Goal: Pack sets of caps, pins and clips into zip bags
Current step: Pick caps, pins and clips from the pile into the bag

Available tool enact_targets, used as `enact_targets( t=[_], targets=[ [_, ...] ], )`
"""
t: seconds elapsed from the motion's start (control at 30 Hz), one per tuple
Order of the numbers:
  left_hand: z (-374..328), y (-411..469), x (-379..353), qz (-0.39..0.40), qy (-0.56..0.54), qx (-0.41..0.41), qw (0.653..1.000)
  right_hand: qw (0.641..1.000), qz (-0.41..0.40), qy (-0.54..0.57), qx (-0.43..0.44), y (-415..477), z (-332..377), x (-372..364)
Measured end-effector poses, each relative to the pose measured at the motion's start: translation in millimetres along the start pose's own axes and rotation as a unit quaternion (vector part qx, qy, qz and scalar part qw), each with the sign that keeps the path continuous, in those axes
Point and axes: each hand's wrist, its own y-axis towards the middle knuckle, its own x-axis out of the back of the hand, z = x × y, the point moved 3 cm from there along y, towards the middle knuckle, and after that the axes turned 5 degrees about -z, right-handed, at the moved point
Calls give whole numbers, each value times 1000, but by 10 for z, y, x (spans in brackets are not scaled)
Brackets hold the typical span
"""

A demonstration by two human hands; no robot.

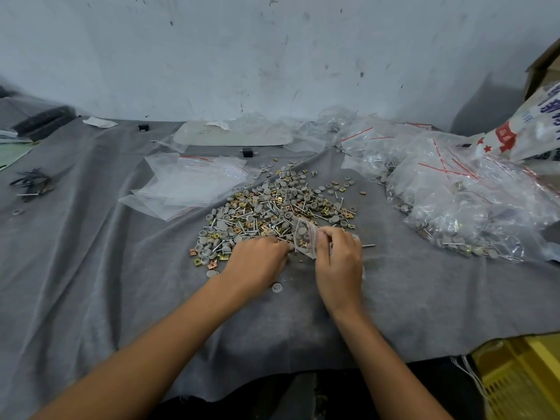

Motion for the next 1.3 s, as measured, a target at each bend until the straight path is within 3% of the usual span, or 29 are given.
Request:
enact_targets(
  t=[0.4,0.67,0.97,1.17,1.3],
  targets=[
    [57,27,196,-99,-200,64,973,1000,16,-6,-1,-9,-3,-7],
    [23,151,170,-94,-274,97,952,1000,28,-11,1,-12,4,-18],
    [153,186,236,-84,-461,169,867,1000,18,-15,5,-7,2,-14],
    [445,106,284,-92,-394,167,899,1000,16,-19,11,-2,-8,-21],
    [289,8,209,-10,-343,86,935,1000,12,-16,18,-10,1,-21]
  ],
)
